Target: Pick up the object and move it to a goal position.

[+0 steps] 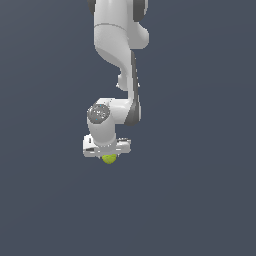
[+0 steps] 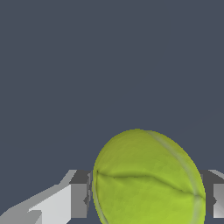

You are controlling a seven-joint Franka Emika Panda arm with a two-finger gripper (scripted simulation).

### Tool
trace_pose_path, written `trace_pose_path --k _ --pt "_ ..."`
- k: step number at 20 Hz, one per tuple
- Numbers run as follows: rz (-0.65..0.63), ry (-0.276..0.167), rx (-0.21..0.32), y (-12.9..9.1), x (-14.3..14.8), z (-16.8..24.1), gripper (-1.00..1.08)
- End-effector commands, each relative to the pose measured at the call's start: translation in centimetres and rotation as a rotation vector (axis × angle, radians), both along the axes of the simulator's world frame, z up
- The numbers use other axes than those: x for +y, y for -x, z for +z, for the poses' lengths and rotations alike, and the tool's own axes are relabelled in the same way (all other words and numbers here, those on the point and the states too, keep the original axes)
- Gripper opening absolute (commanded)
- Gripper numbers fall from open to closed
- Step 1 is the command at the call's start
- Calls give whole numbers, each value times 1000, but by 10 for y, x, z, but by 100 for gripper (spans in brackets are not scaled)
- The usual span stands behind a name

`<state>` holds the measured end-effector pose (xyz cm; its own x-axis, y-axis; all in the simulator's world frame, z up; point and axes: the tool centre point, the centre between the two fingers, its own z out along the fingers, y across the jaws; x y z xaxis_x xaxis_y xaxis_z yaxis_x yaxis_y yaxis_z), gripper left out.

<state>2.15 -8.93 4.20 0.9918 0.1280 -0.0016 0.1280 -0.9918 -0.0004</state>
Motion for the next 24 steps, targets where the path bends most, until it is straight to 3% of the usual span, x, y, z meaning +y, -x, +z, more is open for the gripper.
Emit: trace_pose_path --k 1,11,24 --pt "0 0 -2 0 1 4 -100" --pt "0 0 -2 2 15 58 -100" --pt "0 1 -2 7 51 204 -100"
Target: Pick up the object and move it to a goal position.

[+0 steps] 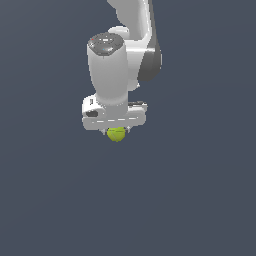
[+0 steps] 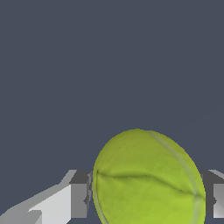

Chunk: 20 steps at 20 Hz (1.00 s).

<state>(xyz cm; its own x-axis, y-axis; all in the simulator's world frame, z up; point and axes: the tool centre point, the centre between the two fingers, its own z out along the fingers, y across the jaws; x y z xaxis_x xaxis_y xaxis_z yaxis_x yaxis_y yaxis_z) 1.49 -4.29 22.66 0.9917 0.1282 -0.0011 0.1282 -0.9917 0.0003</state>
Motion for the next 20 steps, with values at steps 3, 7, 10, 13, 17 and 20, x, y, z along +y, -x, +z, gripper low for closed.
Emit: trace_pose_path --k 3,7,10,13,17,20 --pt "0 0 -1 1 13 53 -100" --pt "0 0 -1 1 23 93 -100" --pt "0 0 -1 1 28 116 -100" --pt "0 0 -1 0 33 133 -100" --pt "0 0 -1 -1 37 148 -100" --pt "0 0 -1 -1 38 153 -100"
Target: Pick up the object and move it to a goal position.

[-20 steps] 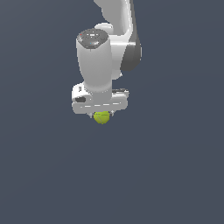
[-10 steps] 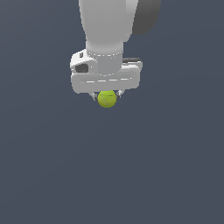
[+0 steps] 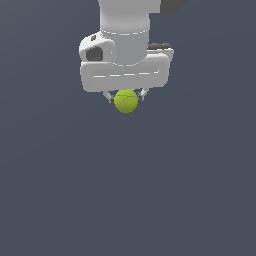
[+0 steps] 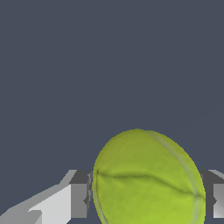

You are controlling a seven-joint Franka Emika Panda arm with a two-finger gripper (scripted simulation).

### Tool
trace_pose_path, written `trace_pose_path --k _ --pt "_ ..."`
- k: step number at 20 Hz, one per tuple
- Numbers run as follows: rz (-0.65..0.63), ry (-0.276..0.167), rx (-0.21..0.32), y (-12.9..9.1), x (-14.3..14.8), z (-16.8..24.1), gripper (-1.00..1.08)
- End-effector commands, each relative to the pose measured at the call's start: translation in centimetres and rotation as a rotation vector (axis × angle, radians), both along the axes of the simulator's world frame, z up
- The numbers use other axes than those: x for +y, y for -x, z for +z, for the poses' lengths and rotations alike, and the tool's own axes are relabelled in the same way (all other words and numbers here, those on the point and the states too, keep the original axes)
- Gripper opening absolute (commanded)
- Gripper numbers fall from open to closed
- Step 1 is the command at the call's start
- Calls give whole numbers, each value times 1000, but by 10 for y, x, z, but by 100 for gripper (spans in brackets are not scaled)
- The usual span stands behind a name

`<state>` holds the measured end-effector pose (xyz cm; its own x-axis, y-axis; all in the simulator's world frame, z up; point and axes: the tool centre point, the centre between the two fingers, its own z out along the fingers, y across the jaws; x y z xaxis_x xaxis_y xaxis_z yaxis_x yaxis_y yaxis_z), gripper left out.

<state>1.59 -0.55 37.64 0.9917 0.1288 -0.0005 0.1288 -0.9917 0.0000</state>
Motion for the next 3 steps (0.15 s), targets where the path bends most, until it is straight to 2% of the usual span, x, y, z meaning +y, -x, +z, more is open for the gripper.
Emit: trace_pose_path --k 1,3 --pt "0 0 0 -1 1 4 -100" --pt "0 0 0 -1 1 5 -100"
